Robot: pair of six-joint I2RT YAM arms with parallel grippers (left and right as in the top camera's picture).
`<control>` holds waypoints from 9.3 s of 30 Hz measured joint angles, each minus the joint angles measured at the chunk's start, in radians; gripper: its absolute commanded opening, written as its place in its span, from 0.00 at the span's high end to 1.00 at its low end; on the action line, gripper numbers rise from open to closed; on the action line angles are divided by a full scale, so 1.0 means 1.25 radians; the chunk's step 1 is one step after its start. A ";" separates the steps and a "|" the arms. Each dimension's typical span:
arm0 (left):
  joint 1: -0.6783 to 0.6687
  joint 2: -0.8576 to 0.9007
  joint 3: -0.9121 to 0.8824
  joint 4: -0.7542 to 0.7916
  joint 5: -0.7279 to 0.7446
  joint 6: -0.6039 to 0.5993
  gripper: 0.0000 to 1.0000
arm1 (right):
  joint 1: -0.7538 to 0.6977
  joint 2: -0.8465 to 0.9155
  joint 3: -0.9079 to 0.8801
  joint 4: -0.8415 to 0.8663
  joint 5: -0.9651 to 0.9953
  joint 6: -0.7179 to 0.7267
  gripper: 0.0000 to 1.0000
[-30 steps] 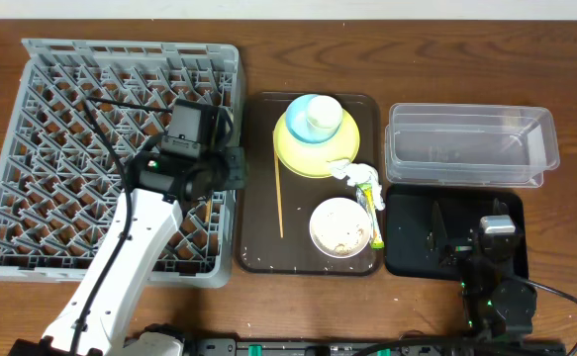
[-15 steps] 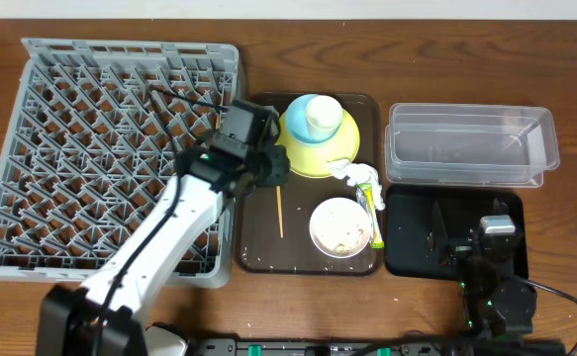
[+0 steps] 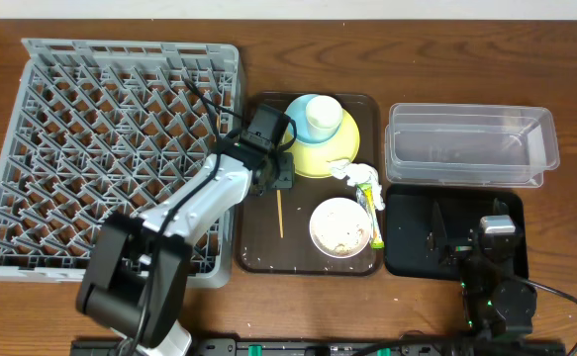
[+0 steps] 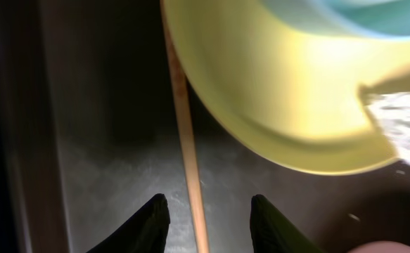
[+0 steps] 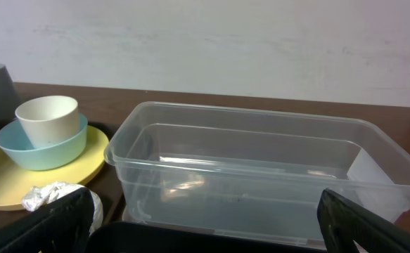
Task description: Sort waste into correct bins and load items into the dishwasher
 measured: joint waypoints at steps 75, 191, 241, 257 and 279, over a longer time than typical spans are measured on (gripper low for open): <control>-0.002 0.083 -0.007 0.009 -0.124 0.000 0.81 | 0.000 0.000 0.000 0.000 0.000 0.000 0.01; 0.112 -0.491 -0.016 -0.195 -0.265 0.168 0.09 | 0.000 0.000 0.000 0.050 -0.280 0.224 0.01; 0.112 -0.491 -0.016 -0.195 -0.265 0.168 0.08 | 0.614 1.105 0.709 -0.446 -0.072 0.301 0.65; 0.112 -0.491 -0.016 -0.195 -0.265 0.168 0.08 | 0.737 1.126 0.706 -0.393 0.163 0.356 0.64; 0.112 -0.491 -0.016 -0.195 -0.265 0.168 0.08 | 0.737 1.270 0.700 -0.364 0.098 0.374 0.73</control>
